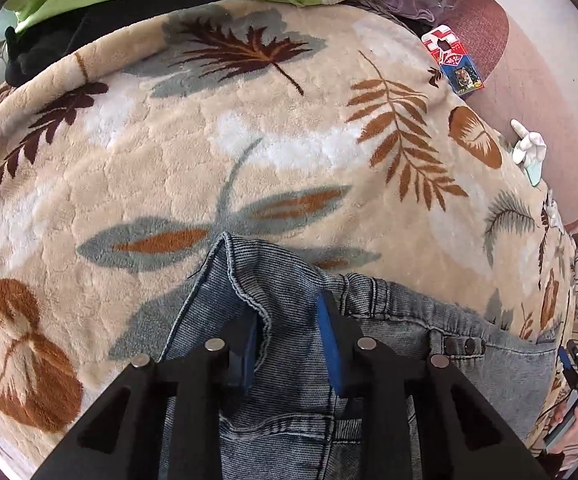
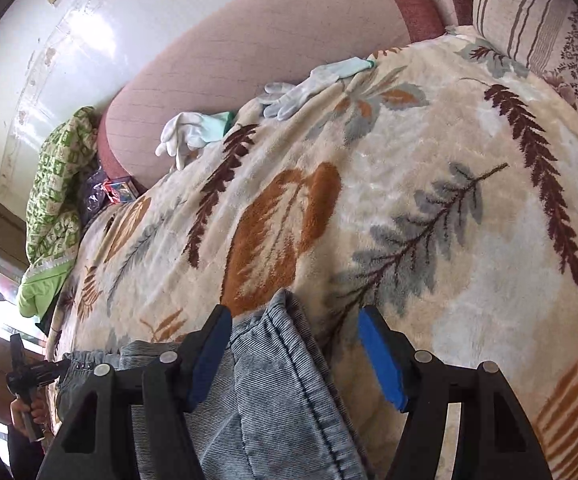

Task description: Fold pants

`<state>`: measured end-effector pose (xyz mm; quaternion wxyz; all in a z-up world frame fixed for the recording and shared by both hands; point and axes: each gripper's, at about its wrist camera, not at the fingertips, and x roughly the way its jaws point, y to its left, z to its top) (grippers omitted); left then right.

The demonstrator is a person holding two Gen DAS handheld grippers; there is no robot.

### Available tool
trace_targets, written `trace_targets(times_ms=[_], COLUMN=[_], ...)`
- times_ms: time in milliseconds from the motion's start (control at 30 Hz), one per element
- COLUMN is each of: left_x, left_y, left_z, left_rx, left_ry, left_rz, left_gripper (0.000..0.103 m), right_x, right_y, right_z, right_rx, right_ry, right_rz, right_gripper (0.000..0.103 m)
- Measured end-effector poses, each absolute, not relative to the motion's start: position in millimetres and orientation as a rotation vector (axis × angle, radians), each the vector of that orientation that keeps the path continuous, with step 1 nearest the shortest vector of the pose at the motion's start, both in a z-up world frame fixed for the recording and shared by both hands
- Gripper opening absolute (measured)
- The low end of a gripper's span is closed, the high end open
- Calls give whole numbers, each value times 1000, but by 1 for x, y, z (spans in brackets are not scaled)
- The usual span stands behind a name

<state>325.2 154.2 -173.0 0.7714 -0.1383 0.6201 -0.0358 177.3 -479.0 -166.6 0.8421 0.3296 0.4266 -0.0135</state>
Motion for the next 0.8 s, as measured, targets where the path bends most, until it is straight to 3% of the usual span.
trace_targets(times_ms=[33, 67, 100, 200, 233, 267, 300, 333, 367, 433, 500, 533, 567, 667, 800], left_x=[327, 328, 330, 327, 326, 324, 323, 322, 321, 320, 319, 318, 316, 304, 288], left_y=[155, 154, 152, 136, 130, 124, 121, 120, 120, 125, 132, 134, 134, 135, 141], left_z=[-174, -175, -175, -174, -173, -173, -173, -172, -170, -167, -167, -166, -164, -150, -121], left_rx=[-329, -383, -411, -328, -275, -223, -186, -180, -183, -191, -236, -245, -249, -238, -277], left_ry=[1346, 1344, 1333, 1311, 1302, 1294, 1288, 1280, 1273, 1267, 1266, 1259, 1247, 1192, 1113], left_rz=[-90, -139, -174, -145, -134, -119, -113, -125, -129, -104, -123, -127, -132, -147, -196], left_gripper=[47, 71, 79, 81, 79, 68, 64, 54, 33, 21, 16, 14, 12, 11, 11], right_x=[179, 181, 183, 190, 194, 198, 202, 207, 212, 222, 228, 229, 229, 218, 184], right_y=[-480, -481, -482, -479, -475, -471, -467, -463, -458, -450, -437, -428, -420, -415, -431], right_z=[-168, -170, -172, -180, -182, -183, -183, -184, -186, -192, -194, -193, -191, -181, -150], right_rx=[695, 696, 701, 733, 727, 712, 698, 684, 671, 655, 585, 506, 434, 382, 407], right_ry=[902, 903, 904, 918, 926, 933, 936, 939, 952, 989, 1005, 1019, 1027, 1030, 926], right_rz=[-30, -34, -34, -4, 2, 8, 15, 16, 13, 10, 25, 16, 0, -10, -21], right_gripper=[69, 69, 69, 69, 69, 69, 69, 69, 69, 69, 69, 63, 45, 18, 14])
